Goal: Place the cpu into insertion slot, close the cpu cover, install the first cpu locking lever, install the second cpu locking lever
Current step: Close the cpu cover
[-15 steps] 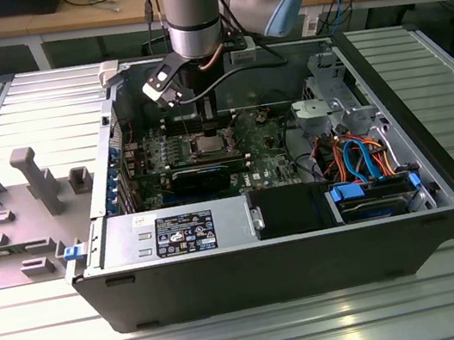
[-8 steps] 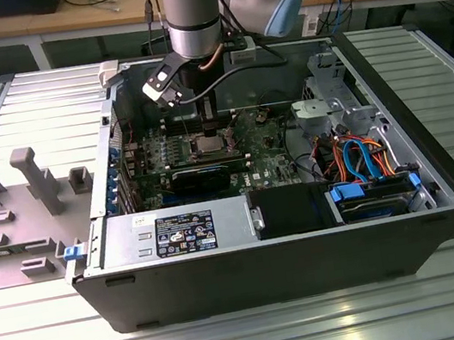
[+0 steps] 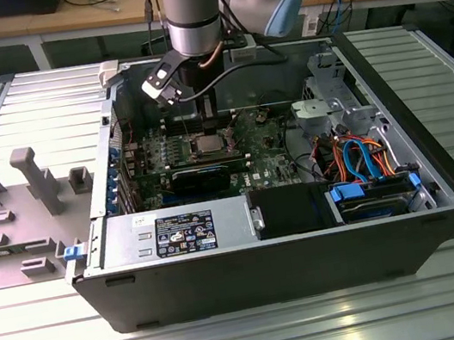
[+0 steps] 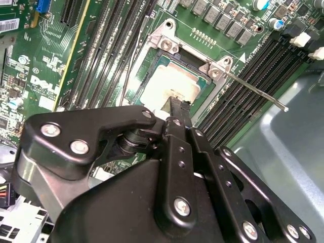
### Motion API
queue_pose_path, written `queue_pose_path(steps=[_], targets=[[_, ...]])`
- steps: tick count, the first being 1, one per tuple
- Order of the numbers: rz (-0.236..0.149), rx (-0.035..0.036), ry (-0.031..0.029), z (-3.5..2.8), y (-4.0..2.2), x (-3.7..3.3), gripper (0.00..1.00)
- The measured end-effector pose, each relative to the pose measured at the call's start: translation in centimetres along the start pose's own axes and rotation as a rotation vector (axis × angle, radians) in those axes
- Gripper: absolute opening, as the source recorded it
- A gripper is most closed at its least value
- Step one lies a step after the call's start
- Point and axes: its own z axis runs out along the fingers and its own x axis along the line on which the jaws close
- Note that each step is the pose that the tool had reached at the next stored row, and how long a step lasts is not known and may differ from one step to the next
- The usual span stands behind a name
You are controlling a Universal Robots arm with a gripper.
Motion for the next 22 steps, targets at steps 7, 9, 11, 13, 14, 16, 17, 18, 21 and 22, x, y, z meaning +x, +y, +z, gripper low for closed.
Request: queue_pose_path(steps=[7,9,11,13,14,16,17,18,21,22], targets=[[0.0,0.0,-0.0003,-0.69,0.03,-0.01,0.11],[0.0,-0.0001,-0.0011,-0.79,0.03,0.0,0.11],[0.0,0.0,-0.0013,-0.83,0.03,-0.01,0.11],[0.0,0.0,-0.0013,-0.84,0.03,-0.01,0.11],[0.0,0.0,-0.0013,-0.84,0.03,-0.01,0.11],[0.0,0.0003,-0.0017,-0.92,0.03,-0.01,0.11],[0.0,0.0001,-0.0015,-0.95,0.03,-0.01,0.11],[0.0,0.0,-0.0013,-0.99,0.04,-0.01,0.11],[0.0,0.0,-0.0013,-1.03,0.03,-0.01,0.11],[0.0,0.0,-0.0013,-1.03,0.03,-0.01,0.11]])
